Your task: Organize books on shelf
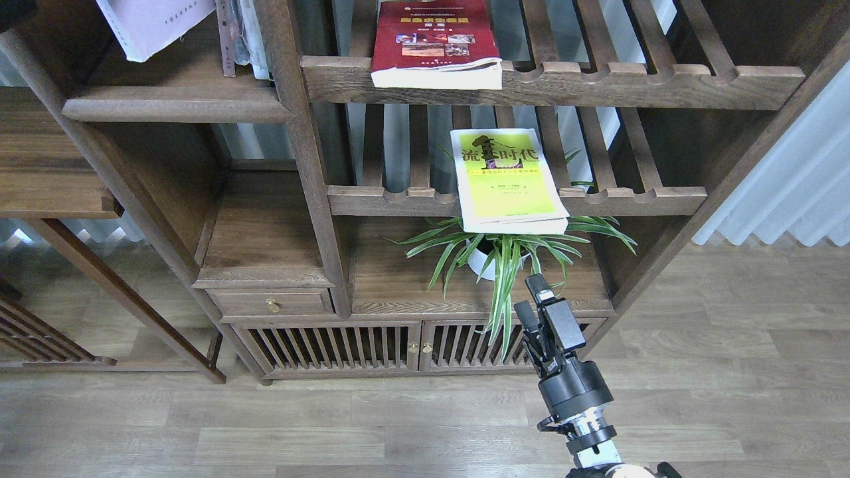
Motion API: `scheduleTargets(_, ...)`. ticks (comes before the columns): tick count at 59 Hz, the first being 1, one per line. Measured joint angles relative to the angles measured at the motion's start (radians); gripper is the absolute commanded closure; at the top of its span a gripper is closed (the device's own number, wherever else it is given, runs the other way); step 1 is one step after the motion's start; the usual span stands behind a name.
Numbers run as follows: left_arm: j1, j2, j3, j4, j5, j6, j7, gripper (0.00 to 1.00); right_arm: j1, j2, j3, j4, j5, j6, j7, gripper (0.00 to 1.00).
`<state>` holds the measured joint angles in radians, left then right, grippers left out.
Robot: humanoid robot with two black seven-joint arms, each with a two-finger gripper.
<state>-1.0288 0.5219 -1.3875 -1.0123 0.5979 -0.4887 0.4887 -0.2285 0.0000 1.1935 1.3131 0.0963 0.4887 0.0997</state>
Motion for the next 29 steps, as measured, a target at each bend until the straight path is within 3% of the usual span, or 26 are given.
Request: scheduleTargets(29,-0.132,-0.098,0.062,0.160,0.019,0.000,0.000,0.94,-0.001,0.000,0.000,0.028,0.000,0.000,0.000,0.02)
